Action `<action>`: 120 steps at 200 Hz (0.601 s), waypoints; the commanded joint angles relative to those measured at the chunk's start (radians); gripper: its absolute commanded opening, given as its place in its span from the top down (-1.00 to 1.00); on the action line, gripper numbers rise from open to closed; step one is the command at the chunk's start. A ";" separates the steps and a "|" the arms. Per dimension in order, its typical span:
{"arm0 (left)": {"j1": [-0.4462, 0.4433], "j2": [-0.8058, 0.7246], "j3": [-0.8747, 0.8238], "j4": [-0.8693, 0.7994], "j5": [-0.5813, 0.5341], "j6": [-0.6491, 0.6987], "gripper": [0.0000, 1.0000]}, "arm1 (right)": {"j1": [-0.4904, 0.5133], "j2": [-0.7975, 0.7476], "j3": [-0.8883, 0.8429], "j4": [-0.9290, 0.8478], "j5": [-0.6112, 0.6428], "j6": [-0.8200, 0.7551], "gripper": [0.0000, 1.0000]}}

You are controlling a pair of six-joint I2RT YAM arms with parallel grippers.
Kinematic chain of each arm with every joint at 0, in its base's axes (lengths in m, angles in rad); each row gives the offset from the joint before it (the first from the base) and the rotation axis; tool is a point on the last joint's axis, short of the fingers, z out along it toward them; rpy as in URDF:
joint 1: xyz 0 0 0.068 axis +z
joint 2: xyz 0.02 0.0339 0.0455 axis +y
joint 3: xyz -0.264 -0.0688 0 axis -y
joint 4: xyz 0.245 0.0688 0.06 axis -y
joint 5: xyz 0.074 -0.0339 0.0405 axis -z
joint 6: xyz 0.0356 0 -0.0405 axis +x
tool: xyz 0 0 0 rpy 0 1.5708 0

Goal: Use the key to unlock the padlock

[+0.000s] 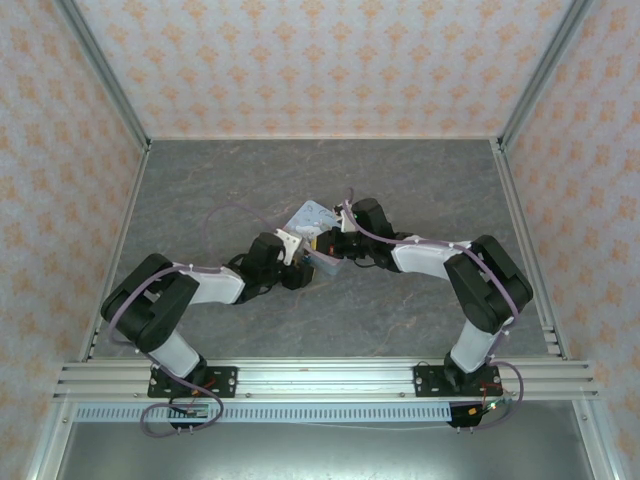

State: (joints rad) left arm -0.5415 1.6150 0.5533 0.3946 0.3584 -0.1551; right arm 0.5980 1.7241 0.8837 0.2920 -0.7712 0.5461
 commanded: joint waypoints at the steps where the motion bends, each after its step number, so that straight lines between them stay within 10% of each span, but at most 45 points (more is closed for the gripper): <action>1: 0.004 0.022 0.040 0.051 -0.030 0.037 -0.13 | 0.000 0.020 -0.012 -0.115 0.036 -0.024 1.00; 120: 0.003 0.086 0.090 0.056 0.033 0.069 0.09 | 0.000 0.025 -0.017 -0.087 0.026 -0.006 1.00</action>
State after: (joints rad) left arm -0.5415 1.6878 0.6205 0.4095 0.3599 -0.1024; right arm 0.5976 1.7241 0.8837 0.2924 -0.7742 0.5465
